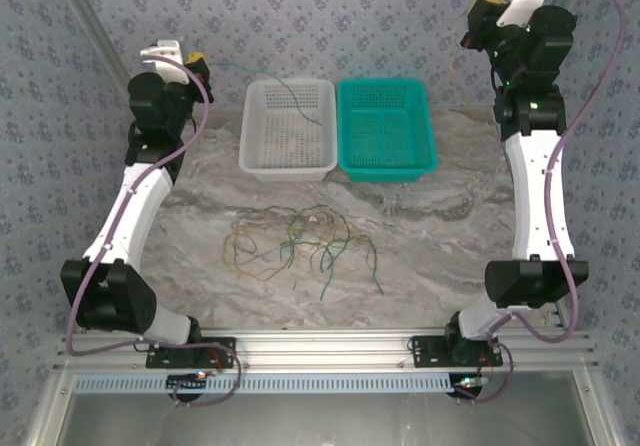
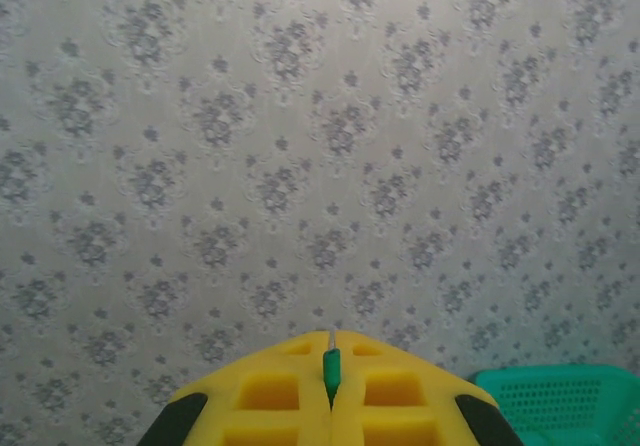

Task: Untangle the cables

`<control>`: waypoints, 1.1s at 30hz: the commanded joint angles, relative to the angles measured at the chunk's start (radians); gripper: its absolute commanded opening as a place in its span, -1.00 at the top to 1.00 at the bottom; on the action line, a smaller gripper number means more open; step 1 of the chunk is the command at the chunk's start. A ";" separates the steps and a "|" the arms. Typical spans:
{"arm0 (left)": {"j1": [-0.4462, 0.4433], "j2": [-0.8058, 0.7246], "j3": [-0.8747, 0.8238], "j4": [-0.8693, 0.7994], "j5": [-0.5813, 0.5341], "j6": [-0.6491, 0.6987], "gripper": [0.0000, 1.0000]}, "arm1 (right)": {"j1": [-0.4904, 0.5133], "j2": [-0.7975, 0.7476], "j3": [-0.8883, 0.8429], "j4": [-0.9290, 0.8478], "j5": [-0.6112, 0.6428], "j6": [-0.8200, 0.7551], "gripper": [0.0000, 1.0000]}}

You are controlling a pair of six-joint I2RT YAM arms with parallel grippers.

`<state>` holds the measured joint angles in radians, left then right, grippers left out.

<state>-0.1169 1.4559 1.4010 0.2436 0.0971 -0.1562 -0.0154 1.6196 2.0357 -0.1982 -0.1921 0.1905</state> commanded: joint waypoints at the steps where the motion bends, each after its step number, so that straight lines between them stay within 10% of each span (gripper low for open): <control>1: -0.008 0.014 0.019 0.002 0.043 0.023 1.00 | 0.001 0.050 0.083 -0.037 -0.015 -0.029 1.00; 33: -0.159 0.642 0.374 -0.206 -0.066 0.186 1.00 | 0.171 0.333 0.658 -0.182 0.030 -0.166 1.00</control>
<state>-0.2626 2.0613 1.6855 0.0784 0.0635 -0.0101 0.1516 1.9358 2.6595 -0.4000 -0.1680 0.0463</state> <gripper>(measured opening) 0.064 0.058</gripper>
